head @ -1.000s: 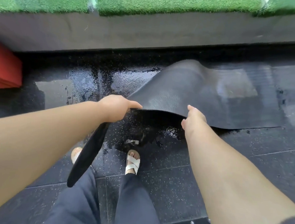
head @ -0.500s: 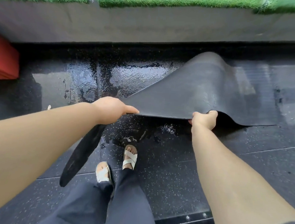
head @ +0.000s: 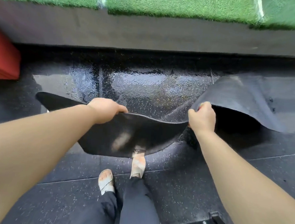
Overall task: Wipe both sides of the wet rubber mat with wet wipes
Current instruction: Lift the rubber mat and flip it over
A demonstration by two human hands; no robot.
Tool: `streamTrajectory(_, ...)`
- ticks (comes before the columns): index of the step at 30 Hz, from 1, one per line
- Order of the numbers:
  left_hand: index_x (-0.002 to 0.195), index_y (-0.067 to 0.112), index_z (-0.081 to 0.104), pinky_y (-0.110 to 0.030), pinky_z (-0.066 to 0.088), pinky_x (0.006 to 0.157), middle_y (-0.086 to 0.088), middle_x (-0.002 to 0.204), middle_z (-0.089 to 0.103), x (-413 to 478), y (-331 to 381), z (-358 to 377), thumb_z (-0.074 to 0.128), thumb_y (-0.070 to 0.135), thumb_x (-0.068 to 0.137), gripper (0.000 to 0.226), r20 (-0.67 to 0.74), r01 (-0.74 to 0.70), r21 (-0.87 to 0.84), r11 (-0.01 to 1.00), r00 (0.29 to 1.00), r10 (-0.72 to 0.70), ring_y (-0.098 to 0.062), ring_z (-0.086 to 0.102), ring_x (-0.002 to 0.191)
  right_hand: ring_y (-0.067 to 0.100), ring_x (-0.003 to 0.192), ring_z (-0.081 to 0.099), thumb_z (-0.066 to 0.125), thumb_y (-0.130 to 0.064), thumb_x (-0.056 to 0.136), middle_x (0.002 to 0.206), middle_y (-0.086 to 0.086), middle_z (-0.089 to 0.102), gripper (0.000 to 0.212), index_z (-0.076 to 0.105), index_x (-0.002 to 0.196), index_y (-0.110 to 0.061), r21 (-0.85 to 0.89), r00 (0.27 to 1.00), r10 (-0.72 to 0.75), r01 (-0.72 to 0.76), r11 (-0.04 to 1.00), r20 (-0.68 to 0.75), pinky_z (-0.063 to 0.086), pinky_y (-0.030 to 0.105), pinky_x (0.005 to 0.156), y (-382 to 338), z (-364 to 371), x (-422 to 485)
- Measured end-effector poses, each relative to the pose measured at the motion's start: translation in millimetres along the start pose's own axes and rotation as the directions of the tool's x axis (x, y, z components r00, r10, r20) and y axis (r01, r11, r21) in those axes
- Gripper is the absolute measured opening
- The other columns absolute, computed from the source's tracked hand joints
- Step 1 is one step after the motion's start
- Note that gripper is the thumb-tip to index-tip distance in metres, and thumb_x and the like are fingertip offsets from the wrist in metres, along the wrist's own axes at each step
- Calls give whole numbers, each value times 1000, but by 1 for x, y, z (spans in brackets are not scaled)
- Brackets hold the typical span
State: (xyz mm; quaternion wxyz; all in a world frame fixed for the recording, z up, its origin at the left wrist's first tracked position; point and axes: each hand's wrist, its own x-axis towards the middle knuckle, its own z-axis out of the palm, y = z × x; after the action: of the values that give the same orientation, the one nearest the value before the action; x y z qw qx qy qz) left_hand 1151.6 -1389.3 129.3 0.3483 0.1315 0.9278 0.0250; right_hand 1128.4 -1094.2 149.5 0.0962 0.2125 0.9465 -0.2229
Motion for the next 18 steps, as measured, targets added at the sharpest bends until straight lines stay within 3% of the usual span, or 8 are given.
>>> streamTrajectory(4, 124, 38, 50, -29, 40, 74, -1, 119, 58, 29, -48, 7, 36, 10, 95, 43, 137, 143, -102, 984, 982, -129, -20, 49, 91, 26, 100, 50, 52, -38, 92, 108, 9, 55, 34, 51, 108, -9, 61, 940, -331, 326, 943, 86, 38, 32, 80, -55, 48, 26)
streamTrajectory(7, 128, 34, 49, -26, 35, 74, -1, 128, 55, 47, -65, 29, 35, 6, 95, 45, 197, 173, -126, 977, 969, -146, -22, 51, 102, 27, 130, 27, 50, -53, 88, 138, 5, 38, 50, 53, 127, -23, -114, 658, -681, 740, 662, 321, 23, 38, 107, -79, 88, 42)
streamTrajectory(9, 130, 38, 47, -27, 34, 72, -2, 130, 55, 61, -75, 40, 35, 8, 95, 47, 116, 226, -155, 962, 971, -209, -24, 53, 107, 24, 141, 8, 49, -68, 78, 150, -2, 23, 64, 47, 133, -35, -129, 486, -673, 852, 508, 557, 7, 47, 114, -87, 118, 41)
streamTrajectory(10, 131, 39, 46, -28, 34, 71, -2, 130, 55, 69, -81, 43, 36, 10, 95, 48, 71, 241, -168, 956, 970, -232, -25, 54, 108, 26, 142, 5, 51, -72, 74, 150, -4, 24, 69, 46, 132, -36, -140, 446, -665, 876, 461, 599, 1, 51, 113, -89, 133, 38)
streamTrajectory(12, 131, 42, 45, -29, 35, 71, -2, 128, 56, 84, -97, 46, 36, 12, 95, 48, -11, 266, -171, 949, 962, -271, -26, 56, 108, 33, 140, 18, 63, -65, 71, 137, -3, 46, 58, 62, 117, -29, -190, 426, -753, 903, 384, 501, 3, 57, 112, -99, 160, 35)
streamTrajectory(15, 125, 35, 46, -30, 30, 68, -4, 116, 60, 96, -121, 50, 37, 7, 93, 44, -159, 306, -171, 937, 930, -333, -25, 56, 96, 38, 120, 51, 80, -40, 66, 94, 1, 70, 29, 72, 76, -14, -273, 306, -926, 931, 243, 220, 29, 57, 106, -128, 189, 42)
streamTrajectory(17, 123, 30, 45, -32, 31, 70, -4, 116, 57, 97, -134, 54, 39, 6, 92, 40, -237, 350, -198, 915, 889, -392, -25, 54, 98, 29, 96, 66, 86, -35, 61, 67, 1, 68, 30, 68, 63, -11, -298, 217, -959, 942, 156, 184, 52, 40, 88, -146, 201, 49)
streamTrajectory(18, 126, 30, 44, -34, 34, 76, -4, 120, 54, 97, -138, 56, 42, 7, 91, 41, -260, 383, -209, 900, 865, -429, -26, 52, 106, 24, 86, 67, 84, -38, 63, 59, 0, 65, 34, 65, 60, -11, -301, 216, -953, 942, 145, 214, 54, 30, 77, -156, 205, 51)
